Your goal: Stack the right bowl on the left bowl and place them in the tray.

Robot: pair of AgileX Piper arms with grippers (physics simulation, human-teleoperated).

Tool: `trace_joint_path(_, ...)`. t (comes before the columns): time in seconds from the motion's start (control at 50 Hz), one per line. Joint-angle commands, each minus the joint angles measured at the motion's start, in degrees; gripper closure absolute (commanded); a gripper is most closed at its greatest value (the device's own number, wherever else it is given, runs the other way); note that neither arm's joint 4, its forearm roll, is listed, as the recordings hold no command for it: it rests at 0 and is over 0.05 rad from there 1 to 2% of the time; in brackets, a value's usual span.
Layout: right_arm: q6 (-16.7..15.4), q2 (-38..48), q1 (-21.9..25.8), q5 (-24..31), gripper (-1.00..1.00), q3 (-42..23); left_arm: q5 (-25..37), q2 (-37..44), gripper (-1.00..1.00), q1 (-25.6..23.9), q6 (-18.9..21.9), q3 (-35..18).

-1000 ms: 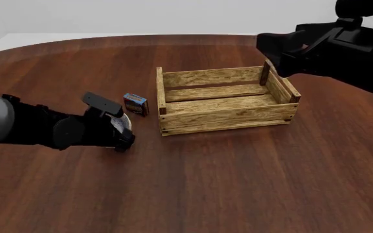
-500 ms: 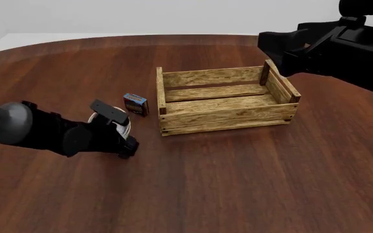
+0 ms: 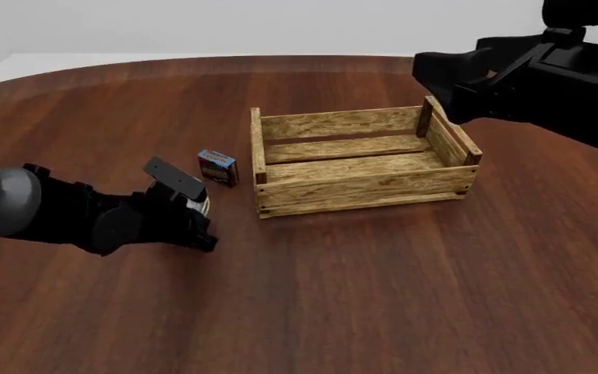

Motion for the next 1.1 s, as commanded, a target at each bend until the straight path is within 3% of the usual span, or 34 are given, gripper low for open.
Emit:
trace_joint_path(0.02, 0.05, -0.42, -0.01, 0.22, -1.00, 0.02, 2.36, -3.54, 1.00, -0.56, -1.35, 2.12)
trace_joint_path(0.36, 0.33, -2.07, -0.19, 1.05, -1.00, -0.01, 11.08, -15.98, 1.00, 0.31, -0.24, -1.20)
trace_joint_path(0.7, 1.07, -6.02, 0.37, 2.52, -1.00, -0.67, 19.12, -23.34, 1.00, -0.97, -0.10, -8.35)
trace_joint_path(0.94, 0.50, -7.54, -2.23, 3.29, -1.00, -0.65, 22.56, -21.56, 1.00, -2.33, 2.91, -15.00)
trace_joint_path(1.1, 0.58, -7.96, -3.28, 3.00, -1.00, -0.39, 23.89, -18.47, 1.00, -3.94, 2.45, -19.95)
